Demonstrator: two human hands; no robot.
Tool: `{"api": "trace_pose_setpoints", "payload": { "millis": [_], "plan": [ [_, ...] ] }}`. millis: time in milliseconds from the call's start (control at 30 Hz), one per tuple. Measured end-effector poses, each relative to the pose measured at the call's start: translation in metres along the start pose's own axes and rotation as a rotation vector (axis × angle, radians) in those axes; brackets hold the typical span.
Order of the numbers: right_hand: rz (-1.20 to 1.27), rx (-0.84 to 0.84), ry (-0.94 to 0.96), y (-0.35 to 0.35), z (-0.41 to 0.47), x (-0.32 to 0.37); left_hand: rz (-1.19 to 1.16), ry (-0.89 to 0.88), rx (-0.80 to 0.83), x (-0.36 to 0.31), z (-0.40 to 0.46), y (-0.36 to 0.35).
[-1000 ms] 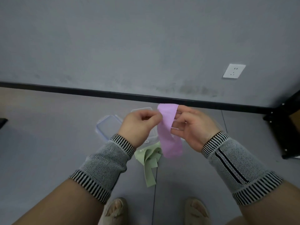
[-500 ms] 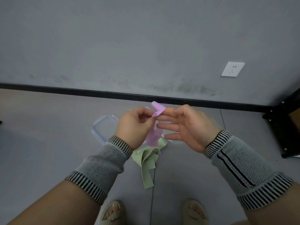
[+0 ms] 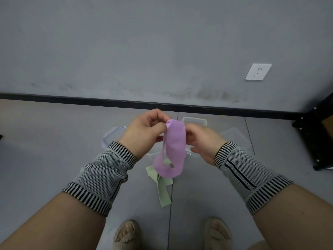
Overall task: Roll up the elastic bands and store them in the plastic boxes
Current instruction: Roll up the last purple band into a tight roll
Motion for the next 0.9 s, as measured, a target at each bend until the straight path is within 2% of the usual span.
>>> {"api": "trace_pose_setpoints", "payload": {
  "millis": [67, 200, 333, 433, 600, 733, 800, 900],
  "plan": [
    [0.045, 0.031, 0.042, -0.002, 0.001, 0.006, 0.012, -0.028, -0.019, 0.000, 0.001, 0.004],
    [0.167, 0.109, -0.017, -0.001, -0.001, 0.003, 0.110, -0.079, -0.098, -0.001, 0.001, 0.015],
    [0.154, 0.164, 0.124, -0.003, -0.005, 0.018, 0.257, -0.087, -0.098, 0.001, 0.004, 0.013],
    [-0.030, 0.044, 0.271, 0.012, -0.003, 0.030, 0.428, -0.068, -0.071, 0.003, 0.004, 0.008],
    [-0.307, -0.153, 0.489, 0.032, -0.006, 0.044, 0.395, 0.001, 0.027, 0.009, 0.004, 0.005],
    [-0.495, -0.346, 0.515, 0.045, -0.010, 0.048, 0.383, 0.044, 0.079, 0.011, 0.004, 0.000],
    [-0.567, -0.418, 0.537, 0.046, -0.020, 0.056, 0.498, 0.016, 0.007, 0.008, 0.005, 0.001],
    [-0.616, -0.366, 0.621, 0.028, -0.031, 0.064, 0.733, -0.090, -0.337, -0.005, 0.006, 0.018]
  ]
}}
Point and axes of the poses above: each hand's wrist, its own z-axis towards the middle knuckle, its own y-axis out of the back of the hand, x = y × z, the point moved 8 cm from there along z, towards the middle knuckle, and after that the axes turned 9 degrees about y, right-handed, at the moved point
